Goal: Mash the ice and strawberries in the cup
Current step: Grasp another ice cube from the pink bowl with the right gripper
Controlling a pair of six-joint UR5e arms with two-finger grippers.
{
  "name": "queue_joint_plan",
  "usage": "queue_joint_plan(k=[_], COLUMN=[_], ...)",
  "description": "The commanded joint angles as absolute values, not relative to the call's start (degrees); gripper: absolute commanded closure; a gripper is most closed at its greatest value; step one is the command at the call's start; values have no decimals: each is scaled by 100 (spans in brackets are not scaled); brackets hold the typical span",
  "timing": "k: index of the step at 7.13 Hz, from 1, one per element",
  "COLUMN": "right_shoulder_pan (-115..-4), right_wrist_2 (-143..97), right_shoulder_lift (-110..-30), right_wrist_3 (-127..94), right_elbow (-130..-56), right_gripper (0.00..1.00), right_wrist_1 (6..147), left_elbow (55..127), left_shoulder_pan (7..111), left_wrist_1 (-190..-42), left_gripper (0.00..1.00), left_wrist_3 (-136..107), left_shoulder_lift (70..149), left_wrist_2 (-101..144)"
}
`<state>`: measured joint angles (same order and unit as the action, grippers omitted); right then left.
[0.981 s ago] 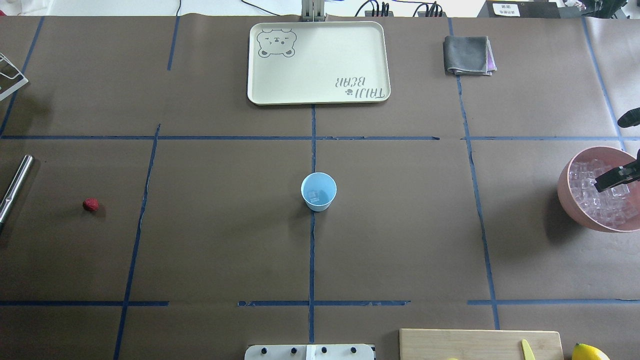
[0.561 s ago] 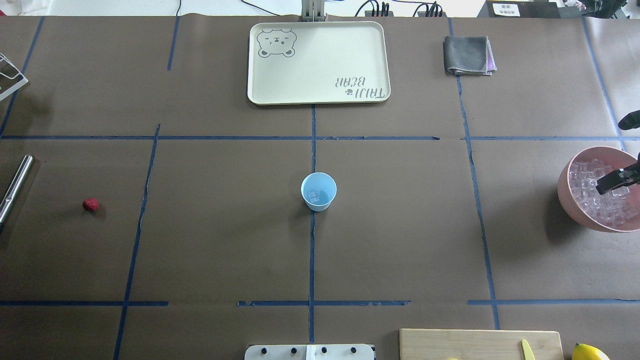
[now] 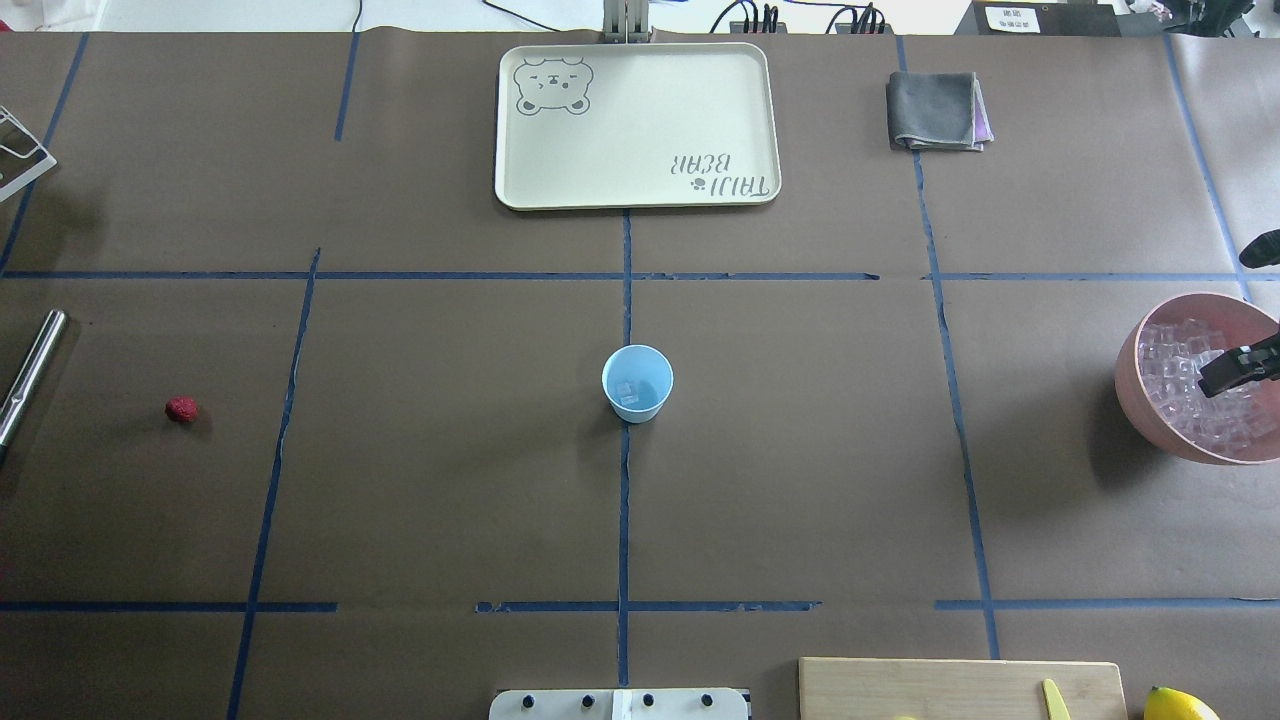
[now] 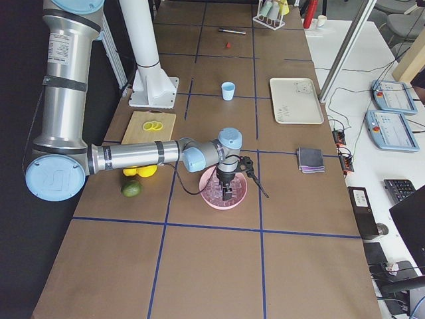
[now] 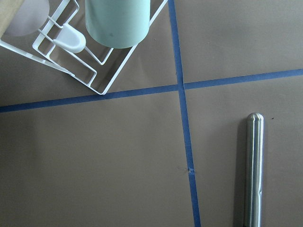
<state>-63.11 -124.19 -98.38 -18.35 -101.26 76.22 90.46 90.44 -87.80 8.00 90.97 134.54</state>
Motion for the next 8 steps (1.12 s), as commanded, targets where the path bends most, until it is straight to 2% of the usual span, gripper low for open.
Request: queue_joint_plan(k=[1,2,3,4,8], right_shoulder_pan=[-6311,-6311,-6311,-6311,-6337], right_wrist_2=[-12445,-12445,-12445,-12445,-12796], right_shoulder_lift=[-9844,-9852,-9853,-9853,-9905], right_wrist_3=[-1819,-1811,-1811,-1793,-1810], right_elbow=[-10090,-10072,-10072,-10072,-10343], right_gripper=[29,43,75,99,100], right_wrist_1=[7638,7629,7629,7612,7585], left_elbow=[9044,9044,9035,9035,9018], left_shoulder_pan=[9044,9044,9044,9044,9044], left_wrist_1=[-8780,-8780,-8780,-8780,-8780], left_gripper=[0,0,0,0,0], left_wrist_3=[800,791,800,800,800], left_shoulder_lift=[9097,9097,9097,9097,9097], left_wrist_2=[13456,13456,13456,13465,13456])
